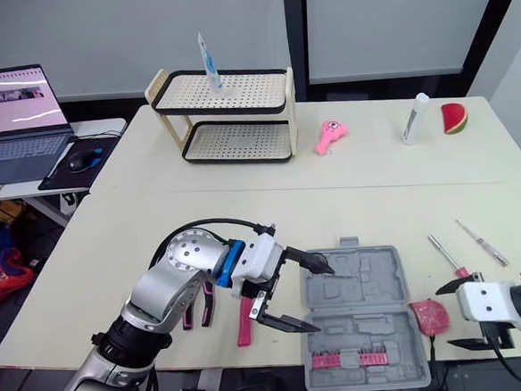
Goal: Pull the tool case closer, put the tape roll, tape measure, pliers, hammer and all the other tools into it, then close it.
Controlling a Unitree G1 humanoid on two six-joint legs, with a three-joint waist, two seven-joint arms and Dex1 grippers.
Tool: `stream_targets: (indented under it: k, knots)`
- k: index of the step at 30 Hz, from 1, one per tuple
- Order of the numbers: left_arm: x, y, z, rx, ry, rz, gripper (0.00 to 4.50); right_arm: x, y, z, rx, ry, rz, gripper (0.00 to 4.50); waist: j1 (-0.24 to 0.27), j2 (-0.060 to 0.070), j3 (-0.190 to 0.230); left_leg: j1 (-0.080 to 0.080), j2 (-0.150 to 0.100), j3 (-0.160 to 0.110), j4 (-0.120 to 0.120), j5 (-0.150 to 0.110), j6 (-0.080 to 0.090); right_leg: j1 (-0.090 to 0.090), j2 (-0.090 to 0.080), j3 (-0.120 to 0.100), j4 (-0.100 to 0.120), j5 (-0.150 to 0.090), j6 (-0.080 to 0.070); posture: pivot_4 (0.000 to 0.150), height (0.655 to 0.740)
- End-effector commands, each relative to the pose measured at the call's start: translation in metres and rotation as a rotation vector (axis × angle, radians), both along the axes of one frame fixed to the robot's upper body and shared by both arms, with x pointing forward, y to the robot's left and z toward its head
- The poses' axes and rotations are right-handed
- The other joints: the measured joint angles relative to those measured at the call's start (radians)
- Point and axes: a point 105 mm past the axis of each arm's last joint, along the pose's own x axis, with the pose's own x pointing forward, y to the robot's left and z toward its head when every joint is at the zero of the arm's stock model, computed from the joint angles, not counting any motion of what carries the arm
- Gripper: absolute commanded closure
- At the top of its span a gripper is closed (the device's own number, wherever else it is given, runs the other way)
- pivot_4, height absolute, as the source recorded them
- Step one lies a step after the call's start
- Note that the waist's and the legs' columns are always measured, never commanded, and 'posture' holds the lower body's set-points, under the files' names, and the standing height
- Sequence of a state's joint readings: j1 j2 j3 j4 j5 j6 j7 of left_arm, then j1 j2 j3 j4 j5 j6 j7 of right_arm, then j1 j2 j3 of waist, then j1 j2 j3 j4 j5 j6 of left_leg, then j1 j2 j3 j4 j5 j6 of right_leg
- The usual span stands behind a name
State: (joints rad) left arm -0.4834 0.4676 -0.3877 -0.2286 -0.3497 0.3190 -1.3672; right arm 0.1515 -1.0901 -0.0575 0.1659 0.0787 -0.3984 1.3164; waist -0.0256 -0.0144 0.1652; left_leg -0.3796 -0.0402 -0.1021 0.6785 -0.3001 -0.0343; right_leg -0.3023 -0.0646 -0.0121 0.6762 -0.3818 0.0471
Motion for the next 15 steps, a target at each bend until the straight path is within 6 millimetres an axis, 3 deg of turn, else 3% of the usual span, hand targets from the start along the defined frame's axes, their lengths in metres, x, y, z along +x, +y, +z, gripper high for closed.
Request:
stream_targets:
  k: [1,15]
  knots:
    - [-0.008,-0.003,0.003,-0.016,-0.03,-0.026,0.0,0.001,-0.009,-0.008,-0.039,-0.01,0.057,0.03,0.0,0.0,0.0,0.0,0.0,0.0,0.0,0.0,0.0,0.0,0.0,0.0,0.0,0.0,0.0,0.15,0.74]
    - [-0.008,-0.003,0.003,-0.013,-0.033,-0.016,0.0,0.017,-0.003,-0.021,-0.033,-0.02,0.136,0.03,0.002,0.001,0.0,0.0,0.001,0.0,0.0,0.0,0.0,0.0,0.0,0.0,0.001,0.0,0.0,0.15,0.74]
